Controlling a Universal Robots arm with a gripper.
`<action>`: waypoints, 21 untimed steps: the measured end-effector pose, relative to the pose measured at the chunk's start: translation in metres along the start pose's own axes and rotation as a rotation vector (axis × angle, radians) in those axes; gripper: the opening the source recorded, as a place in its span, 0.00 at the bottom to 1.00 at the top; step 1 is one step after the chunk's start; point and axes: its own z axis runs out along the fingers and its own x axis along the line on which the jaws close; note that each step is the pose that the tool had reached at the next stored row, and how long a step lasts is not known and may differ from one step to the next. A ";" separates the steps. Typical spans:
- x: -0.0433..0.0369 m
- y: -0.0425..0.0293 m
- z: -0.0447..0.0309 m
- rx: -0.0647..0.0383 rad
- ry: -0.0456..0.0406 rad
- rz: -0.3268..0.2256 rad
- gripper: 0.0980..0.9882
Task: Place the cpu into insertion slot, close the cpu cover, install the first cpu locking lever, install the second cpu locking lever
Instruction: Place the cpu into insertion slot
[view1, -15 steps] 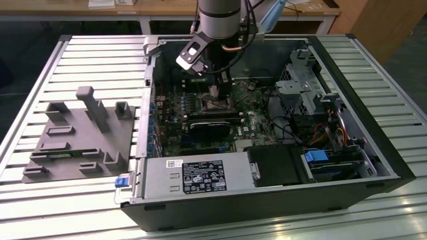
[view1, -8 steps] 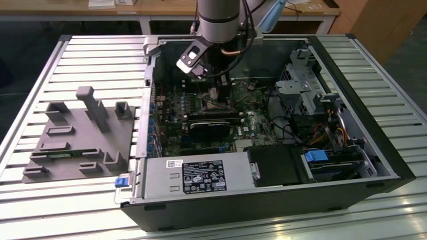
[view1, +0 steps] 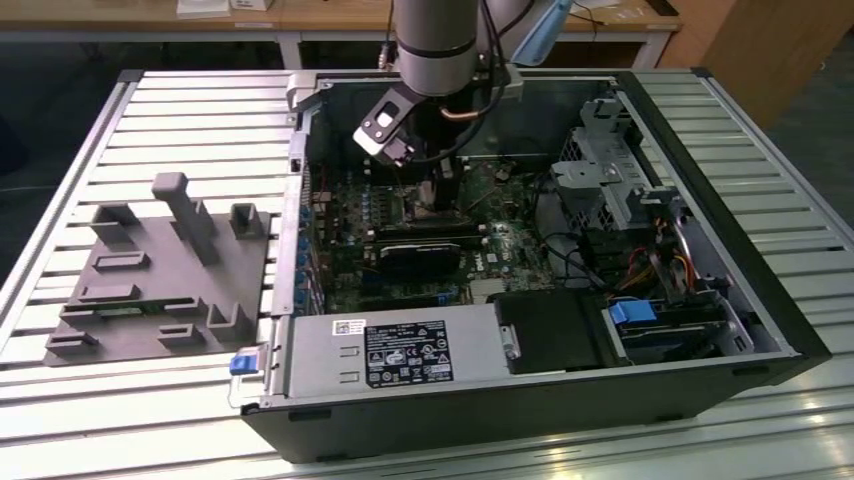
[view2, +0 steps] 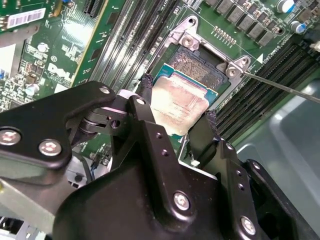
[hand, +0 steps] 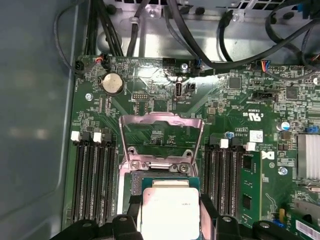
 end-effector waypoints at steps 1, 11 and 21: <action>0.0001 -0.0003 0.0011 0.000 -0.0001 0.000 0.50; 0.0040 -0.0044 0.0079 0.000 -0.0020 0.023 0.50; 0.0079 -0.0055 0.0166 0.000 -0.0021 0.023 0.50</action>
